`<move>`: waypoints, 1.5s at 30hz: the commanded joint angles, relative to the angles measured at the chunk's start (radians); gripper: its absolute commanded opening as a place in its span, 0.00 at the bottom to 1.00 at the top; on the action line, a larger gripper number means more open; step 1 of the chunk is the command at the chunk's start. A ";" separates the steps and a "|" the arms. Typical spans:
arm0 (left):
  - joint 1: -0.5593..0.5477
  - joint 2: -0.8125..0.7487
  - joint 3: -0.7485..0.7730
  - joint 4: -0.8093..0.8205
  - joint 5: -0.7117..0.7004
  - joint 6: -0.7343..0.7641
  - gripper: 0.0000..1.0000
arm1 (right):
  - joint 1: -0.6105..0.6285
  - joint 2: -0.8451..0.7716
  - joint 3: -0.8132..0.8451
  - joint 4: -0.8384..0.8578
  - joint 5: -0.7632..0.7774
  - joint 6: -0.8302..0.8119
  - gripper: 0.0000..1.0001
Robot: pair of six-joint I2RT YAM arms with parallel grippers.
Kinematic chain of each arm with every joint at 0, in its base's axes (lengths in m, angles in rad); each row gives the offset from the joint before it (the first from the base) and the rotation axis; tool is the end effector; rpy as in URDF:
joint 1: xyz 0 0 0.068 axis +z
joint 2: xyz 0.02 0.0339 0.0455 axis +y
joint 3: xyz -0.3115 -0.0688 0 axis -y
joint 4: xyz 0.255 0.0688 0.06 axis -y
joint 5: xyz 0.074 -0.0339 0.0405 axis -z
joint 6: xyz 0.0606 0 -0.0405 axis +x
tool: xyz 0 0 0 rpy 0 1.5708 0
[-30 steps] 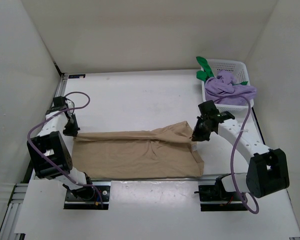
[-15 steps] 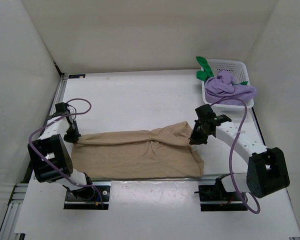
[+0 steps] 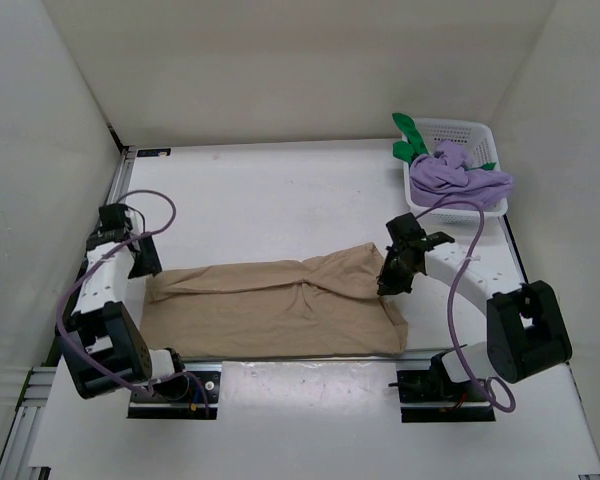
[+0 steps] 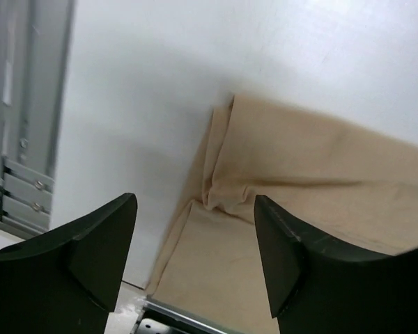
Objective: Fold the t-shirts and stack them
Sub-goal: Fold the other side of the tshirt into a rectangle
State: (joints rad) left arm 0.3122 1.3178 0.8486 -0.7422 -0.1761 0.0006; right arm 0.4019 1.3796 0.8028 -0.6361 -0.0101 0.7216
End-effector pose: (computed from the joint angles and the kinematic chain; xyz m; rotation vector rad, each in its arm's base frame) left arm 0.2286 0.0849 0.2282 -0.4782 2.7556 0.3230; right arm 0.2339 0.1001 0.2045 0.4479 2.7946 0.2848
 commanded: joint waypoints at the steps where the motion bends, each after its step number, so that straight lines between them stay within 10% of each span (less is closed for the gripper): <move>1: 0.005 -0.065 0.121 0.018 0.022 -0.001 0.79 | 0.003 0.022 0.001 0.029 -0.013 -0.019 0.00; 11: -0.344 0.135 0.101 -0.022 0.010 -0.001 0.62 | 0.003 0.022 -0.008 0.038 -0.013 -0.037 0.00; 26: -0.550 0.195 -0.031 0.047 -0.134 -0.001 0.47 | -0.008 0.004 -0.037 0.038 -0.004 -0.047 0.00; 38: -0.584 0.057 -0.114 -0.008 -0.175 -0.001 0.59 | -0.055 0.004 -0.027 0.027 0.006 -0.076 0.00; 45: -0.275 0.085 0.110 -0.088 -0.002 -0.001 0.67 | -0.075 0.022 -0.008 0.027 0.015 -0.096 0.00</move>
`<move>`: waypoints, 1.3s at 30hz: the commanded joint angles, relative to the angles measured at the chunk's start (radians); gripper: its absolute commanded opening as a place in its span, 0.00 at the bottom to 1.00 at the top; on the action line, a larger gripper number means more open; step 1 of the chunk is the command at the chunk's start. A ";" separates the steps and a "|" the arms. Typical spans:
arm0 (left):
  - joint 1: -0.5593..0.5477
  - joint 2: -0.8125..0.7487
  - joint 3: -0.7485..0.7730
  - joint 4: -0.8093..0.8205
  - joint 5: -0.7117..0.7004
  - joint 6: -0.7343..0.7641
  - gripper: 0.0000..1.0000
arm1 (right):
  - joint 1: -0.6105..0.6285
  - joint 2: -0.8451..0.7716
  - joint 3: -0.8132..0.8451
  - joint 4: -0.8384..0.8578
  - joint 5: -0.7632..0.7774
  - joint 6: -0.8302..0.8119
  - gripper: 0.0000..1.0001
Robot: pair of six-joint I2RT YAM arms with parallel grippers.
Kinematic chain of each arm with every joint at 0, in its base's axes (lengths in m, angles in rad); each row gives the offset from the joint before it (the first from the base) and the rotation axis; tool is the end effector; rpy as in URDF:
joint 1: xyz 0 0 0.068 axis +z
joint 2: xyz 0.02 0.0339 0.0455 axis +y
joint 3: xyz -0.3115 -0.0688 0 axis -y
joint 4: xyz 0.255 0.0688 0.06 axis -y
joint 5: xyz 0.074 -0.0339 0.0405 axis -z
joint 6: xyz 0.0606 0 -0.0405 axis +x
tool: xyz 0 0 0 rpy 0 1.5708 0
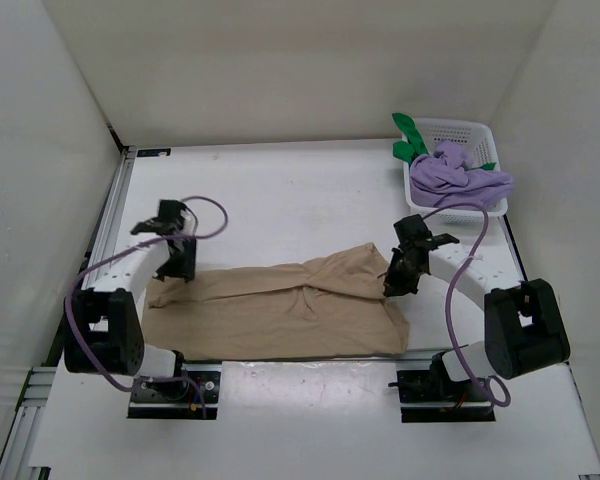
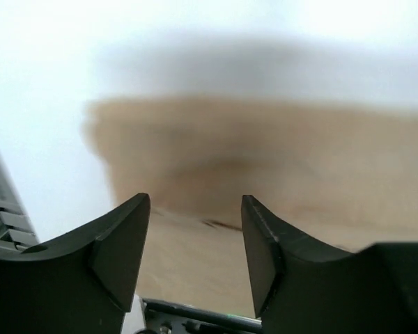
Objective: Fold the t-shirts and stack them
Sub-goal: Fold the other side of the tshirt into a rectangle
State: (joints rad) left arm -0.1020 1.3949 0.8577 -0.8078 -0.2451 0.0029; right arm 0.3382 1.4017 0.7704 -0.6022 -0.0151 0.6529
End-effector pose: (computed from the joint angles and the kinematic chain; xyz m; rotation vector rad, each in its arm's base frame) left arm 0.2452 -0.0103 0.2118 0.1110 2.8837 0.3388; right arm 0.2387 0.0849 0.1915 0.4417 2.8069 0.2489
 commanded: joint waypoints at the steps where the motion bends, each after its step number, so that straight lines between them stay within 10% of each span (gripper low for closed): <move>1: 0.172 0.033 0.133 -0.036 0.067 -0.003 0.65 | -0.011 0.011 0.024 -0.007 0.020 -0.027 0.00; 8: 0.262 0.148 0.072 -0.016 0.075 -0.003 0.44 | -0.011 0.022 0.053 -0.047 0.030 -0.038 0.00; 17: 0.318 0.344 0.180 0.146 0.004 -0.003 0.43 | -0.011 0.022 0.064 -0.056 0.061 -0.027 0.00; 31: 0.279 0.287 0.280 0.125 -0.003 -0.003 0.69 | 0.070 0.103 0.152 -0.056 0.043 0.004 0.00; 39: -0.233 0.049 0.397 0.069 0.152 -0.003 0.74 | 0.079 0.123 0.132 -0.036 0.043 0.022 0.00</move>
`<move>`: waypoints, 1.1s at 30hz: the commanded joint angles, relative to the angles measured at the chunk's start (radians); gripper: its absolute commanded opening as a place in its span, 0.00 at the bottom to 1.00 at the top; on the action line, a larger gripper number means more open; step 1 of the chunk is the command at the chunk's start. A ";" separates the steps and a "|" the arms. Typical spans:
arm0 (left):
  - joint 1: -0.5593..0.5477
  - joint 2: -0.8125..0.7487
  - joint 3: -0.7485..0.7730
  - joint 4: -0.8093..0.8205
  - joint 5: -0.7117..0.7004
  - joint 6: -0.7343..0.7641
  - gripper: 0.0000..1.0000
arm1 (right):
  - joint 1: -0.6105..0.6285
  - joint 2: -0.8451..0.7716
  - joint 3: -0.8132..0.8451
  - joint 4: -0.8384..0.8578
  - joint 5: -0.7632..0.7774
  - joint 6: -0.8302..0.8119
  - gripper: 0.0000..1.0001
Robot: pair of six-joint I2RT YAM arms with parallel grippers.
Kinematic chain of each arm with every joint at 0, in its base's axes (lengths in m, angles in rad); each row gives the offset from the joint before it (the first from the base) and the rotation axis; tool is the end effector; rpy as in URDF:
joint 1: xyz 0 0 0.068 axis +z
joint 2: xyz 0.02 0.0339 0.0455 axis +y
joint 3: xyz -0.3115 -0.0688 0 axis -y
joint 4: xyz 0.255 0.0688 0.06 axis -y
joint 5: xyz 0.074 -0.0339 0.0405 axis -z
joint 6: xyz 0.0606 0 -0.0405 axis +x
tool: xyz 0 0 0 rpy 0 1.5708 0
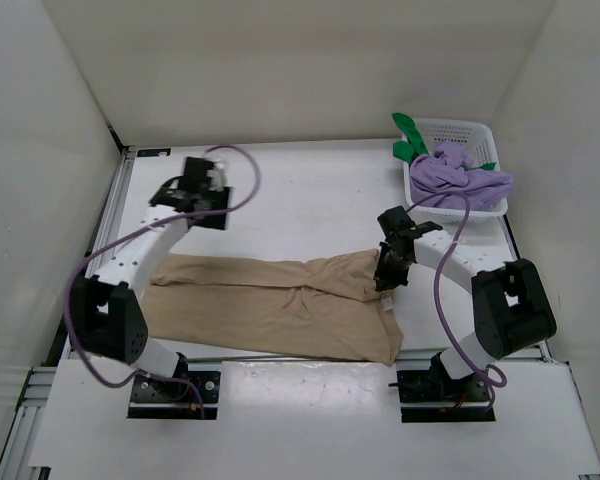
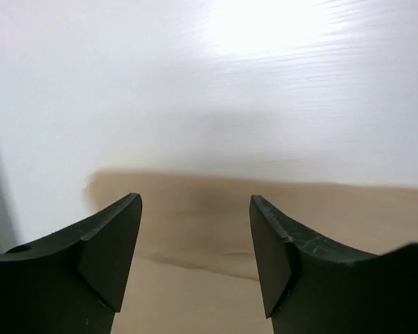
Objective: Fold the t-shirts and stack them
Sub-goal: Fold the other side of the tshirt into a rectangle
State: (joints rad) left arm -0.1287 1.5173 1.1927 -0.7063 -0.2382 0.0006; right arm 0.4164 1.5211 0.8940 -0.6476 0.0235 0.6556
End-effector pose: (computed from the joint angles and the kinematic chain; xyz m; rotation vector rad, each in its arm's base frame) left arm 0.3316 -0.0285 0.2861 0.0813 2.5770 0.2621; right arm 0.2617 0.1142 0.1948 0.3473 2.8480 0.1895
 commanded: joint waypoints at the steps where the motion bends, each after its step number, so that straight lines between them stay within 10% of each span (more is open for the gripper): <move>1: -0.332 -0.016 0.115 -0.095 0.204 -0.001 0.74 | 0.001 0.014 -0.001 0.009 0.004 0.019 0.00; 7: -0.566 0.356 0.387 -0.168 0.658 -0.001 0.74 | -0.033 0.014 -0.013 0.049 -0.088 0.079 0.00; 22: -0.658 0.711 0.651 -0.133 0.686 -0.001 0.66 | -0.096 -0.001 -0.052 0.082 -0.162 0.113 0.00; 30: -0.686 0.712 0.651 -0.133 0.718 -0.001 0.45 | -0.096 0.008 -0.043 0.082 -0.162 0.104 0.00; 33: -0.686 0.702 0.642 -0.160 0.695 -0.001 0.17 | -0.096 0.008 -0.043 0.082 -0.162 0.095 0.00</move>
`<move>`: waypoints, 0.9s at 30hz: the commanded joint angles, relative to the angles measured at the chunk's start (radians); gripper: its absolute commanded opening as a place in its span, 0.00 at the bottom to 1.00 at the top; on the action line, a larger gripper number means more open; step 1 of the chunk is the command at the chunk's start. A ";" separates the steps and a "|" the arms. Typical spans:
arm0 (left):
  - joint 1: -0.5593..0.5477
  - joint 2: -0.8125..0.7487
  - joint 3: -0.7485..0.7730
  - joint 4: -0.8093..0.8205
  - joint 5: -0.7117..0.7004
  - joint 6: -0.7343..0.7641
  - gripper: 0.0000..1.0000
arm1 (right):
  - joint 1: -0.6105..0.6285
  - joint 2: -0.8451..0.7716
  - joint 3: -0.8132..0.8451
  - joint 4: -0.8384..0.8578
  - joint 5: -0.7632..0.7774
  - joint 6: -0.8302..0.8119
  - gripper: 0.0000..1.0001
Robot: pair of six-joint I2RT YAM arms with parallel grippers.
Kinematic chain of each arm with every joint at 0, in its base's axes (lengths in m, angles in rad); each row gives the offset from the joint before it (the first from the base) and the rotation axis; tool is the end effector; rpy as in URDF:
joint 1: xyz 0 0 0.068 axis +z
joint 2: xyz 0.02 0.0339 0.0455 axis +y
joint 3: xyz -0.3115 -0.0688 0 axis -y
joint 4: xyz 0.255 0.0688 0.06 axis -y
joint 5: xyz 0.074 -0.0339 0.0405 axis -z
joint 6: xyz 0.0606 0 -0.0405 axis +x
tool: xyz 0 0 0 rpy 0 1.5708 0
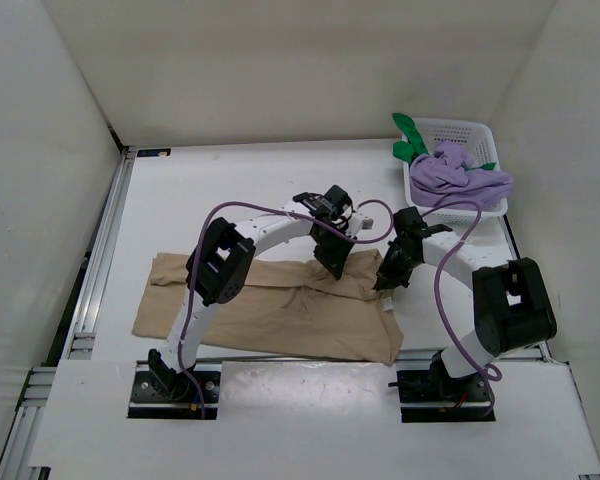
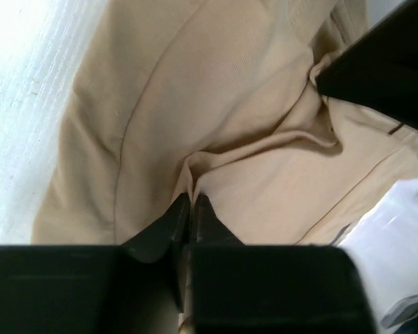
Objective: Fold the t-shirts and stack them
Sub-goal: Fold the other side of the tshirt into a rectangle
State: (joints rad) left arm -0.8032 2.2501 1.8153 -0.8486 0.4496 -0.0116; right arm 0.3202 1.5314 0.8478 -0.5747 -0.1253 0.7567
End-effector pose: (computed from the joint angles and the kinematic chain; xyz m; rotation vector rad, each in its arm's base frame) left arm 0.3343 -0.3843 0.1796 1.2294 2.6886 -0.7898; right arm 0.2677 0.0968 0.1826 0.6023 2.8488 0.3920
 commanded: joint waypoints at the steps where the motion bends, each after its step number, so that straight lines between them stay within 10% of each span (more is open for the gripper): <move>1: -0.011 -0.043 0.030 -0.018 0.008 0.012 0.10 | 0.000 -0.002 0.004 0.009 -0.013 -0.007 0.00; 27: -0.039 -0.357 -0.327 -0.081 -0.055 0.012 0.16 | 0.237 -0.251 -0.052 -0.148 0.225 -0.013 0.00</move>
State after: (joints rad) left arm -0.8246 1.9053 1.5150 -0.9253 0.3889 -0.0078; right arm 0.5545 1.2716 0.8009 -0.7067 0.0536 0.7444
